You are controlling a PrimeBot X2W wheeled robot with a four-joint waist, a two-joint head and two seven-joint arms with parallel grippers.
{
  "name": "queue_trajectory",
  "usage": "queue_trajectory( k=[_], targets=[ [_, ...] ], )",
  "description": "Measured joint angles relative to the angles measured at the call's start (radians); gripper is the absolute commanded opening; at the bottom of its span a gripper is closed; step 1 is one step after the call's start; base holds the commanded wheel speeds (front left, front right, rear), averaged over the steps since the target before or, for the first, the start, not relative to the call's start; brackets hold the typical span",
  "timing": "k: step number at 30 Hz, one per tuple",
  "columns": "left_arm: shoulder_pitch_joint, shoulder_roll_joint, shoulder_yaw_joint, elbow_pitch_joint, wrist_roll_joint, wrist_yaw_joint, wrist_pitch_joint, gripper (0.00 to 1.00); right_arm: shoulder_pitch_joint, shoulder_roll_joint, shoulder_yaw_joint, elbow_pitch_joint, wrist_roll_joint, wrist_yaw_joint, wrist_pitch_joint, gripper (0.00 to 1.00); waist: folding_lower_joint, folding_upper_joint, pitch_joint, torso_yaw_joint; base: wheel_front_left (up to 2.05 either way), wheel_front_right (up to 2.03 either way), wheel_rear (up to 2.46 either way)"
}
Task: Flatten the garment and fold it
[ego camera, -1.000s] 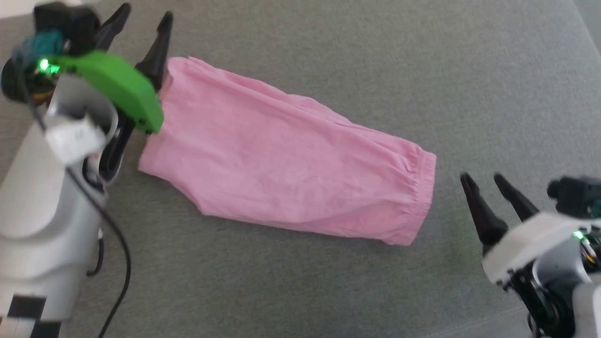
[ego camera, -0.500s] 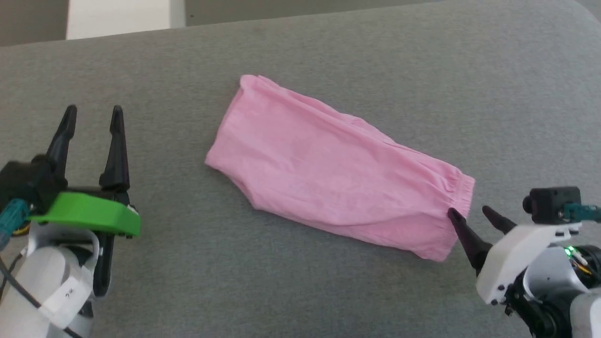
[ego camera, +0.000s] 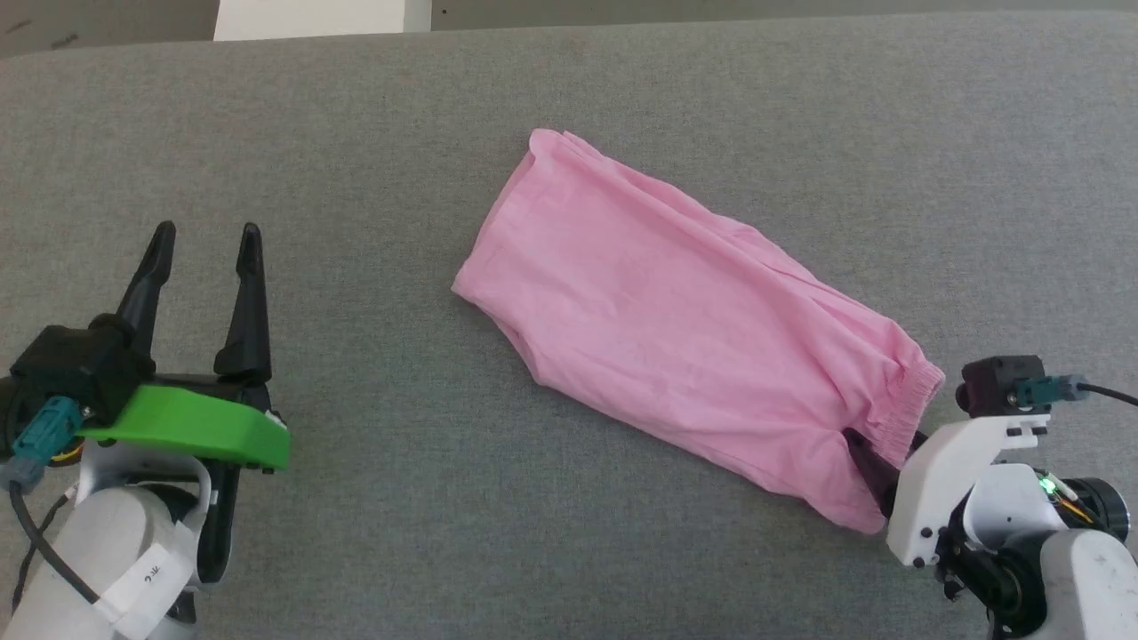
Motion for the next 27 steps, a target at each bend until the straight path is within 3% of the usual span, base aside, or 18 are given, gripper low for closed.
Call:
queue_trajectory(
  k=[1, 2, 3, 4, 11, 19, 27],
  targets=[
    [0.0, -0.001, -0.002, 0.001, 0.0, 0.0, 0.002, 1.0, -0.007, -0.002, 0.003, 0.011, 0.0, 0.0, 0.001, 1.0, 0.0, 0.0, 0.001, 0.0, 0.0, 0.0, 0.0],
    [0.0, -0.001, -0.005, 0.002, 0.0, 0.0, 0.005, 1.0, -0.013, -0.002, 0.004, 0.022, 0.002, 0.0, 0.007, 0.74, 0.0, 0.0, 0.001, 0.0, 0.0, 0.0, 0.0],
    [0.0, -0.001, -0.008, 0.004, 0.0, 0.0, 0.006, 1.0, -0.018, -0.002, 0.008, 0.028, 0.003, 0.0, 0.008, 0.18, 0.0, 0.0, 0.002, 0.0, 0.0, 0.0, 0.0],
    [0.0, -0.001, -0.011, 0.005, -0.001, -0.002, 0.011, 1.0, -0.021, -0.002, 0.009, 0.032, 0.003, 0.0, 0.008, 0.0, 0.0, 0.0, 0.003, 0.0, 0.0, 0.0, 0.0],
    [-0.007, -0.007, -0.088, 0.03, -0.027, -0.033, 0.131, 1.0, -0.048, 0.0, 0.013, 0.053, 0.006, 0.0, 0.006, 0.0, 0.0, 0.0, 0.007, -0.005, 0.0, 0.0, 0.0],
    [-0.194, -0.056, -0.234, 0.165, -0.075, -0.058, 0.503, 1.0, -0.049, 0.001, 0.021, 0.051, 0.017, 0.0, -0.015, 0.0, 0.0, 0.0, 0.012, -0.013, 0.0, 0.0, 0.0],
    [-0.391, -0.11, -0.299, 0.327, -0.08, -0.09, 0.687, 1.0, -0.06, 0.001, 0.059, 0.045, 0.052, 0.0, -0.028, 0.0, 0.0, 0.0, 0.029, -0.051, 0.0, 0.0, 0.0]
  ],
)
